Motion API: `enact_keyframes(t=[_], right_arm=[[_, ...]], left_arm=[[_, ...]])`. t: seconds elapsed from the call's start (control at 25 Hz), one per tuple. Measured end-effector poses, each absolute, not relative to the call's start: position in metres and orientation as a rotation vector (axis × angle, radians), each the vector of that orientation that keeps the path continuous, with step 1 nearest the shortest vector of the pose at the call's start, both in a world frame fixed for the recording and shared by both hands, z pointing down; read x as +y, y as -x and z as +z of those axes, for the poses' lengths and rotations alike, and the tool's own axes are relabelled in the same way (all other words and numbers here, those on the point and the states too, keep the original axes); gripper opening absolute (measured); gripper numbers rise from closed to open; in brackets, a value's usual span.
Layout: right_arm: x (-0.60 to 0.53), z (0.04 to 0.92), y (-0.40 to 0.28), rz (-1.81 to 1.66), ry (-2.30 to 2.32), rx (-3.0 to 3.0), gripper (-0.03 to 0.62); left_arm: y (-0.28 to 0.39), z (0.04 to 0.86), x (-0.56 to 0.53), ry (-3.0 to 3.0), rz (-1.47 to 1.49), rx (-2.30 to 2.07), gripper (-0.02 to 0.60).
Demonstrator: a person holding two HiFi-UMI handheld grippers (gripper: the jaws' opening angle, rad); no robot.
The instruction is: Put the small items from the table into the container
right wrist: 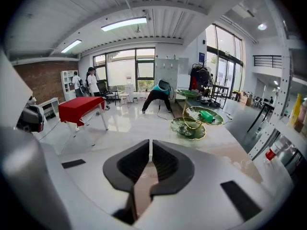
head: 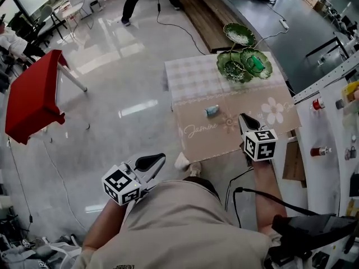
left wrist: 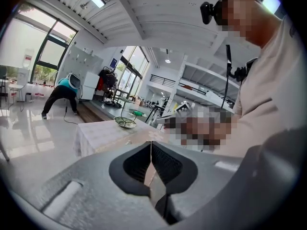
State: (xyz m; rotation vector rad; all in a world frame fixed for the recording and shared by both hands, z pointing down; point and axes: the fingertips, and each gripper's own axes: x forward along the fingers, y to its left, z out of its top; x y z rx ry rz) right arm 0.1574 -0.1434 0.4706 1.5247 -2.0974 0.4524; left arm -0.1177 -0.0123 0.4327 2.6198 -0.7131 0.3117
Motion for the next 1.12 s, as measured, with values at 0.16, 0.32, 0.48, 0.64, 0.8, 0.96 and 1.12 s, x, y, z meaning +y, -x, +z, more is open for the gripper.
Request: enact_keyframes(t=[0.16, 0.32, 0.48, 0.64, 0.8, 0.96, 1.12], right_arm=[[-0.101, 0.473, -0.116, 0.462, -1.506, -2.126, 0.031], [-0.058, 0.48, -0.068, 0.464, -1.432, -2.176, 0.028], [-0.025, 0.483, -0.028, 0.452, -1.345, -2.235, 0.026], [0.0, 0.482, 0.003, 0.429, -1.285, -2.269, 0.025], [0.02, 0.483, 0.028, 0.417, -1.23, -2.298, 0.025], [0.034, 0.486, 0.042, 0.424, -1.204, -2.313, 0.025], [0.043, 0.5, 0.046, 0.462, -1.196, -2.294, 0.026]], left_arm=[[0.136, 0.434, 0.011, -2.629, 0.309, -0.697, 0.008], [0.156, 0.44, 0.035, -2.624, 0.305, -0.683, 0.008], [0.173, 0.446, 0.056, -2.621, 0.304, -0.672, 0.008], [0.186, 0.449, 0.072, -2.62, 0.302, -0.669, 0.008], [0.194, 0.452, 0.083, -2.619, 0.287, -0.674, 0.008], [0.197, 0.456, 0.094, -2.621, 0.292, -0.67, 0.008], [0.2, 0.461, 0.1, -2.63, 0.317, -0.677, 0.008]])
